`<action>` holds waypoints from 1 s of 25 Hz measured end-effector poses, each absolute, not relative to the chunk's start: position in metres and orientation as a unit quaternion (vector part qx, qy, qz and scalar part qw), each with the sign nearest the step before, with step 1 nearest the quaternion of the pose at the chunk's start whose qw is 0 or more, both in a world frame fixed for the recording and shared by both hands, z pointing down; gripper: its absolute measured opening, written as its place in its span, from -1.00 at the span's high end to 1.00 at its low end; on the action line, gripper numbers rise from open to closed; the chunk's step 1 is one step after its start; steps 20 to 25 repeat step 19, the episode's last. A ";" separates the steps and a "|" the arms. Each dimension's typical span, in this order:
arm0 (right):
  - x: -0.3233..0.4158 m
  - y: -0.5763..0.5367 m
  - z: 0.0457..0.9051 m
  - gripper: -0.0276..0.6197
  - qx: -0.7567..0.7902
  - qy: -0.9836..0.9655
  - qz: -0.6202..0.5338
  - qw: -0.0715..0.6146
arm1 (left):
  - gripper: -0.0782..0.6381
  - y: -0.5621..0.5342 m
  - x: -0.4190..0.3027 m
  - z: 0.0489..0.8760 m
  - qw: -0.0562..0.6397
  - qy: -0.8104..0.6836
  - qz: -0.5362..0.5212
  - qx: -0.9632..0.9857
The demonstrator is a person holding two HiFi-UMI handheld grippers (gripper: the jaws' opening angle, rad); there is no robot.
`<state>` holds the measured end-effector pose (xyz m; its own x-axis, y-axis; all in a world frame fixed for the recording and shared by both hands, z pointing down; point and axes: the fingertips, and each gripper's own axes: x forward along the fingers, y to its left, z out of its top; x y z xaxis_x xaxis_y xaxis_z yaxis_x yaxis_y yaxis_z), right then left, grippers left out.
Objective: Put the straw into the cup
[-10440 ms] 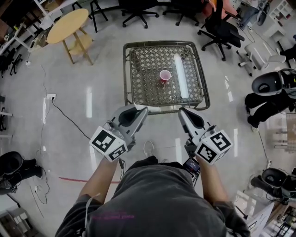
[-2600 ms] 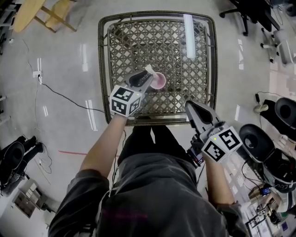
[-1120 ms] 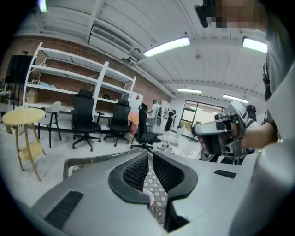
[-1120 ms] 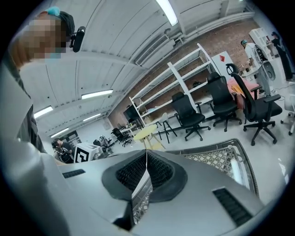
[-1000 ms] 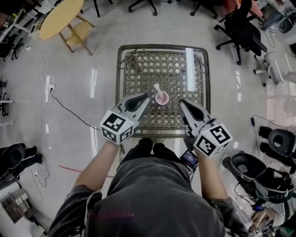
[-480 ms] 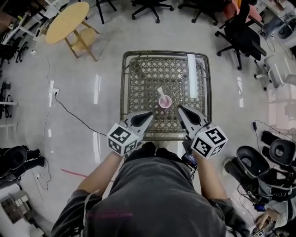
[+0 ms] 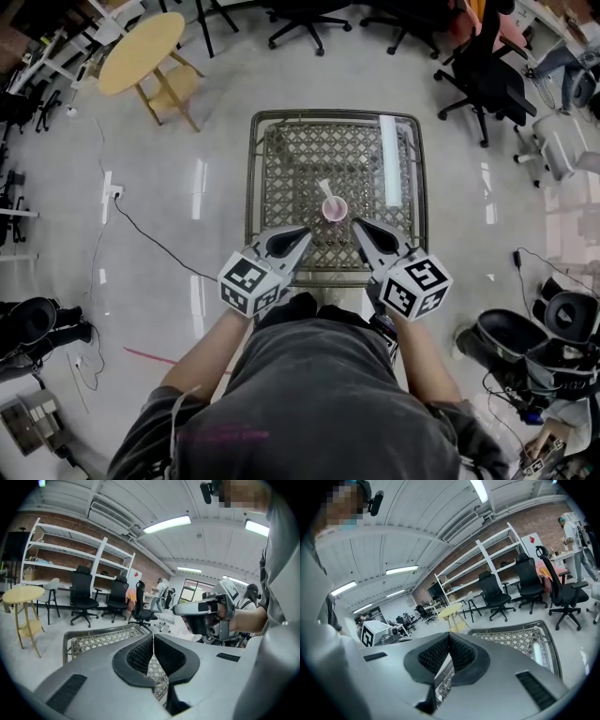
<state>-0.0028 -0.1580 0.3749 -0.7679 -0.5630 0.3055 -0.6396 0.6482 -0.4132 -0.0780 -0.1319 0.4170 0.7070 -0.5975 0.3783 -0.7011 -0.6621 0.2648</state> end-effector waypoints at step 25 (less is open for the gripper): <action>0.004 -0.156 0.346 0.87 0.310 -0.921 0.223 0.072 | 0.73 -0.152 -0.073 0.374 0.156 -0.401 0.106 0.897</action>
